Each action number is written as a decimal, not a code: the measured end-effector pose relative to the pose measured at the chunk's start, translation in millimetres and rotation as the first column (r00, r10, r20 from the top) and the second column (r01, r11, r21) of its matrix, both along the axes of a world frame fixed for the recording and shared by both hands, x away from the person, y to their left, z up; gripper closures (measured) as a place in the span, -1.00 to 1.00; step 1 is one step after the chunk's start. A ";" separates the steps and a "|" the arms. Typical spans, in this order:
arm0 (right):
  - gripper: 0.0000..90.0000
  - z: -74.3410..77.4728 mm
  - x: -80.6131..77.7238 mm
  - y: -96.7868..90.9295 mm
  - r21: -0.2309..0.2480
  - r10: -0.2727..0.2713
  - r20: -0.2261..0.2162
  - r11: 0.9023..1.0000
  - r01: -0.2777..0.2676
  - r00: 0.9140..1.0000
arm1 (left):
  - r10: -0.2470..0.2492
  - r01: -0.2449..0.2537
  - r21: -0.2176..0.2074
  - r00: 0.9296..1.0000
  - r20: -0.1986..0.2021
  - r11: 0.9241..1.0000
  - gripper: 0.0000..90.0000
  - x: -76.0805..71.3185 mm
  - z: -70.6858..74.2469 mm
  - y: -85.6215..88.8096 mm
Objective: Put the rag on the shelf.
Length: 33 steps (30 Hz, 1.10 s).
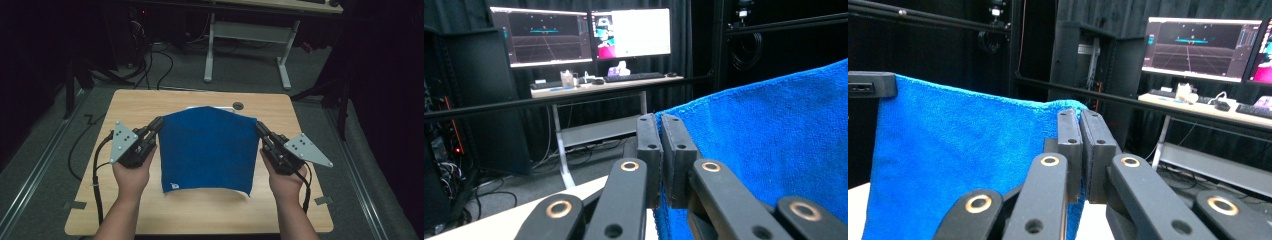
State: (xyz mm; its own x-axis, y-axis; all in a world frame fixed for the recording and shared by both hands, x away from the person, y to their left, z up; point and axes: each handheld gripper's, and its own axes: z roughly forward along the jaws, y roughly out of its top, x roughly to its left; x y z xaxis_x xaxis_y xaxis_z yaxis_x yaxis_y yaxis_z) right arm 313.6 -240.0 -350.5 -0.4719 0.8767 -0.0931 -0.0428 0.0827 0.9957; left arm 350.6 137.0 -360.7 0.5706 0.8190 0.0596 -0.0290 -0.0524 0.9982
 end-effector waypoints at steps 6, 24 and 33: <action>0.97 11.3 3.9 -0.3 -0.008 -0.006 0.018 1.000 0.006 1.000 | -0.015 0.015 0.009 1.000 0.001 1.000 0.95 5.7 9.9 -0.7; 0.97 31.0 34.8 -8.4 0.015 -0.042 0.002 0.999 0.042 0.999 | 0.038 -0.038 0.015 0.999 -0.006 0.999 0.95 42.4 32.8 5.6; 0.97 37.2 60.6 -6.6 0.005 -0.063 -0.011 0.998 0.063 0.998 | 0.071 -0.071 0.061 0.997 -0.001 0.996 0.95 71.9 37.7 3.2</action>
